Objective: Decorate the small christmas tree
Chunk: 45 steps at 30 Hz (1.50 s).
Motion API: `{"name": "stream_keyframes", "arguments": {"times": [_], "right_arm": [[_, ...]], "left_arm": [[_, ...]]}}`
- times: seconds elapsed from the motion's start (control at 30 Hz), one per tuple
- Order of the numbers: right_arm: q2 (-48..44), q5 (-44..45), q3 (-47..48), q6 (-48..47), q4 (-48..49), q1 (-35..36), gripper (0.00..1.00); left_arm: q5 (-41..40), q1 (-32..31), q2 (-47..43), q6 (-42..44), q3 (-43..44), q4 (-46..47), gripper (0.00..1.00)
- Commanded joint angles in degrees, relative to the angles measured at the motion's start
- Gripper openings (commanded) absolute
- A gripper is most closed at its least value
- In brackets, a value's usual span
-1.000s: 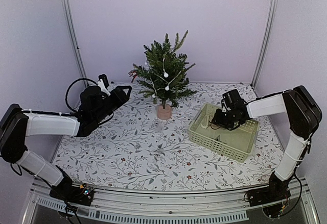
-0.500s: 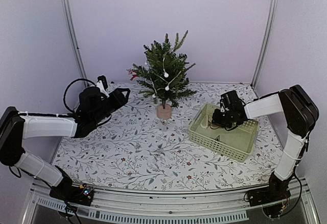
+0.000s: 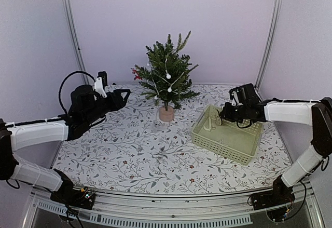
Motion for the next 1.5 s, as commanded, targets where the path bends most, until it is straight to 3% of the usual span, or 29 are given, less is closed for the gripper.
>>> {"name": "stream_keyframes", "arguments": {"times": [0.0, 0.27, 0.43, 0.6, 0.77, 0.97, 1.13, 1.33, 1.47], "right_arm": [[-7.5, -5.4, -0.8, -4.6, -4.2, 0.4, 0.0], [-17.7, -19.5, 3.1, -11.4, -12.5, 3.1, 0.0], [-19.7, -24.7, 7.9, -13.9, -16.7, 7.9, 0.0], [-18.8, -25.1, 13.3, -15.1, -18.1, 14.8, 0.0], [-14.2, -25.1, 19.1, -15.7, -17.9, 21.1, 0.0], [-7.0, -25.0, 24.1, -17.1, -15.2, 24.6, 0.0], [-2.4, -24.8, 26.8, -17.9, -12.4, 24.7, 0.0], [1.3, -27.0, 28.3, -20.7, -11.6, 24.7, 0.0], [4.6, -27.5, 30.0, -21.5, -11.2, 24.8, 0.0]], "left_arm": [[8.3, 0.7, -4.3, 10.7, 0.7, -5.0, 0.62], [19.9, -1.4, -13.8, 27.5, -0.8, -11.8, 0.62], [20.4, -9.5, -15.0, 36.4, 0.3, -17.6, 0.63], [17.4, -18.2, -12.0, 39.7, 2.0, -17.2, 0.68], [14.7, -22.4, -8.1, 35.8, 2.5, -10.5, 0.68], [12.1, -22.3, -8.2, 30.4, 0.1, -3.3, 0.68], [15.6, -20.9, -8.3, 29.8, 3.6, -5.7, 0.52], [26.3, -12.4, -8.0, 22.3, 5.2, -8.4, 0.43], [29.1, -6.4, -10.5, 20.2, 2.7, -8.3, 0.42]]}}
